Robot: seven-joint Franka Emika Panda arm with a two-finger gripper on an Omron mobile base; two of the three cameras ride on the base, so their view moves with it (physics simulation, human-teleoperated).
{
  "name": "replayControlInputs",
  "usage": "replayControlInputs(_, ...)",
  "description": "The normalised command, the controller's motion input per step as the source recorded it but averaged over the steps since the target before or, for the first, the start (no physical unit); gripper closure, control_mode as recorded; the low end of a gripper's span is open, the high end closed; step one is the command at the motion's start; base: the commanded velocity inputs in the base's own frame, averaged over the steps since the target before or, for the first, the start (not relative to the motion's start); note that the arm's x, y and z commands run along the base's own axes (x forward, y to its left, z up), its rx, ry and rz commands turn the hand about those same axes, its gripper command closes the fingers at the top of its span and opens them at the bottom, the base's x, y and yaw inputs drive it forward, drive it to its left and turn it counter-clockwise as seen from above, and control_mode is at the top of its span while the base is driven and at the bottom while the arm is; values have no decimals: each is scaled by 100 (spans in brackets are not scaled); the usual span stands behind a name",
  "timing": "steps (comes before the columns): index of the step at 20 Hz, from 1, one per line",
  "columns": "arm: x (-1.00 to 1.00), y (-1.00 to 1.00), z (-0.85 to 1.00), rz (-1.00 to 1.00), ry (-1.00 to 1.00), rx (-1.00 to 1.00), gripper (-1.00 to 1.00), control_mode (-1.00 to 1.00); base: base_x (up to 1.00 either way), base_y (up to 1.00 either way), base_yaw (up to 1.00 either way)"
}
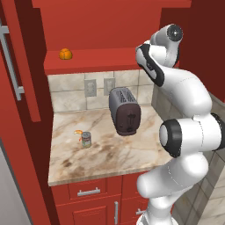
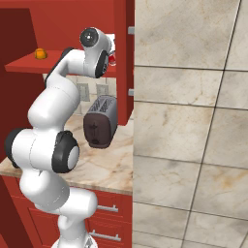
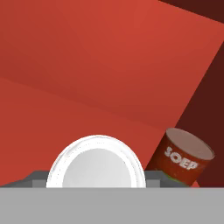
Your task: Pick the cans from the counter and place them in their designated side in the cabinet.
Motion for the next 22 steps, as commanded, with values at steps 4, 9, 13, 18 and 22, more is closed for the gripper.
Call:
replayControlInputs(4,24,0,-7,0,1,0,100,-100,0,0,0)
replayControlInputs(9,26,0,-8,0,1,0,100,-100,0,0,0)
replayControlInputs(13,26,-1,-8,0,2,0,100,-100,0,0,0)
replayControlInputs(18,23,0,-12,0,3,0,100,-100,0,0,0)
replayControlInputs(22,19,-1,-16,0,3,0,100,-100,0,0,0)
